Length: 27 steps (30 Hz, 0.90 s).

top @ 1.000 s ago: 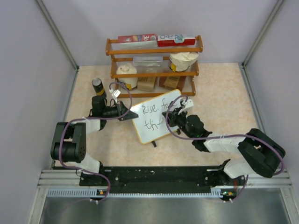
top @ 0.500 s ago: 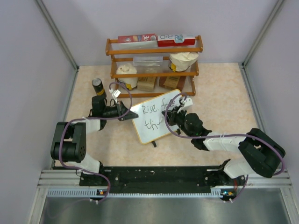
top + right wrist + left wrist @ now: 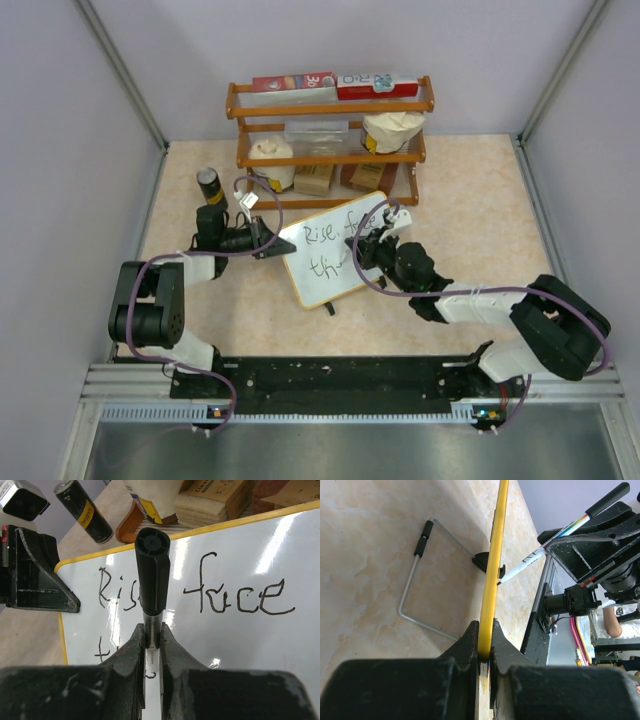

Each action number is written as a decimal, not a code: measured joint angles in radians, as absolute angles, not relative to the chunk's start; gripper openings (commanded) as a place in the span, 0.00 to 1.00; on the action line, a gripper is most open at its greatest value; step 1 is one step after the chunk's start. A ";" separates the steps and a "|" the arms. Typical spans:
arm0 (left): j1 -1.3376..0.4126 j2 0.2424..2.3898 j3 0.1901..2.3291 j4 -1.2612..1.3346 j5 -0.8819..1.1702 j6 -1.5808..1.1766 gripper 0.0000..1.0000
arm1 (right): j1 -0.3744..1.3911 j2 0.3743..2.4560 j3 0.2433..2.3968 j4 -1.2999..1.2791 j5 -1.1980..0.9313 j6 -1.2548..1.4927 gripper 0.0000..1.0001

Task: Write a sentence on the whiteboard
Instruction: Write on the whiteboard with the whiteboard.

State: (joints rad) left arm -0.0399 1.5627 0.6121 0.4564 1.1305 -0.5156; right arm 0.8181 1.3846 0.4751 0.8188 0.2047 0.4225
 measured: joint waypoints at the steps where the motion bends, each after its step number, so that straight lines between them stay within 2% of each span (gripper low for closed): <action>1: -0.040 1.563 0.612 0.456 1.131 -0.516 0.00 | 0.818 1.385 0.475 0.820 0.203 0.422 0.00; 27: -0.040 1.563 0.608 0.463 1.131 -0.518 0.00 | 0.818 1.387 0.452 0.809 0.179 0.459 0.00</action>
